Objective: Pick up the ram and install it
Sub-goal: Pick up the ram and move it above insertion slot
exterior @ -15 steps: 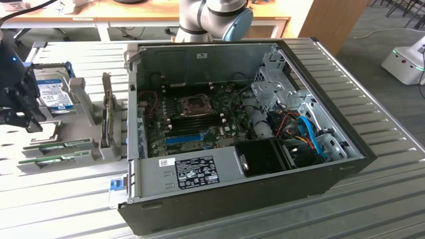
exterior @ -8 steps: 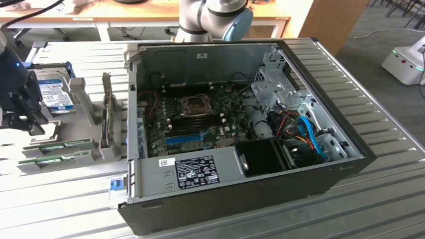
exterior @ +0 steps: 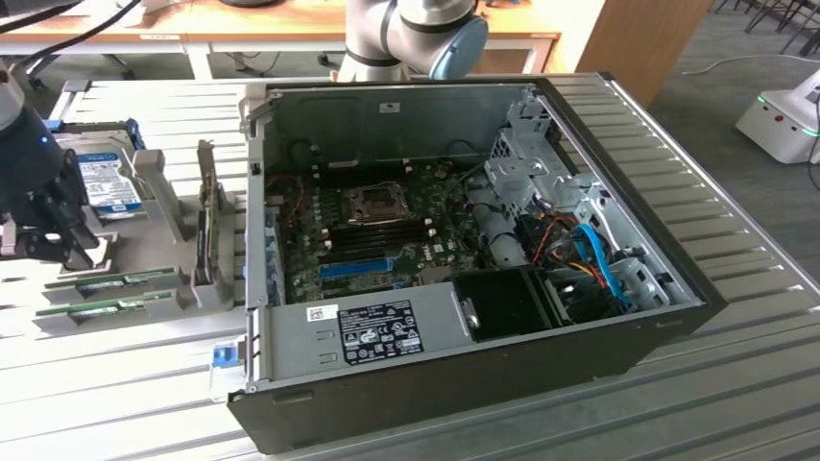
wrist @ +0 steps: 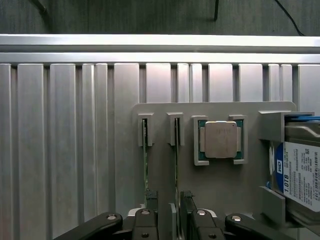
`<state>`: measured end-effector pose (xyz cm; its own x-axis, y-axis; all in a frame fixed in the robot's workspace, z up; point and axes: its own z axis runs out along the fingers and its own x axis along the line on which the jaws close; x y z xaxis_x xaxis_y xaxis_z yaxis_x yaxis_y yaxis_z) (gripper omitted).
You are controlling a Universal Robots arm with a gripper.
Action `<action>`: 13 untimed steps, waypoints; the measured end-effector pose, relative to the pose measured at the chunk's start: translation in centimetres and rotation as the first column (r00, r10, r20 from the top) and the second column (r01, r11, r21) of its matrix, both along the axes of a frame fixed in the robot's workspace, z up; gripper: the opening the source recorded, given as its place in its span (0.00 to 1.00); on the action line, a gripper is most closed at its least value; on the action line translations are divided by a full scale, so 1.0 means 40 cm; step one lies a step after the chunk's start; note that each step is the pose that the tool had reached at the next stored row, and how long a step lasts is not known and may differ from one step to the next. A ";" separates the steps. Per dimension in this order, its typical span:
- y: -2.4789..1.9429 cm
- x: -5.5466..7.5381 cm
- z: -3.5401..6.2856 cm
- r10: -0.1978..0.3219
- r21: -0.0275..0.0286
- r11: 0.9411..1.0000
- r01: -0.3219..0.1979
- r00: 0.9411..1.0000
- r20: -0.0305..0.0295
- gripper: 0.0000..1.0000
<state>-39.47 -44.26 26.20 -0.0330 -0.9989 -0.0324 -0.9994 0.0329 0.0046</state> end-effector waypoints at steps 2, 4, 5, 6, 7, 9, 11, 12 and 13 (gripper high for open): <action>0.000 0.000 -0.008 0.000 0.000 1.000 0.000 1.000 0.000 0.32; 0.000 0.000 -0.017 0.000 0.000 1.000 0.000 1.000 0.000 0.32; 0.000 0.000 -0.021 0.000 0.000 1.000 0.000 1.000 0.000 0.32; 0.000 0.000 -0.025 0.000 0.000 1.000 0.000 1.000 0.001 0.32; 0.000 0.000 -0.029 0.000 0.000 1.000 0.000 1.000 0.001 0.32; 0.000 0.000 -0.037 0.000 0.000 1.000 0.000 1.000 0.001 0.32; 0.000 0.000 -0.044 0.000 0.000 1.000 0.000 1.000 0.001 0.32; 0.000 0.000 -0.048 0.000 0.000 1.000 0.000 1.000 0.001 0.32; 0.000 0.000 -0.051 0.000 0.000 1.000 0.000 1.000 0.001 0.32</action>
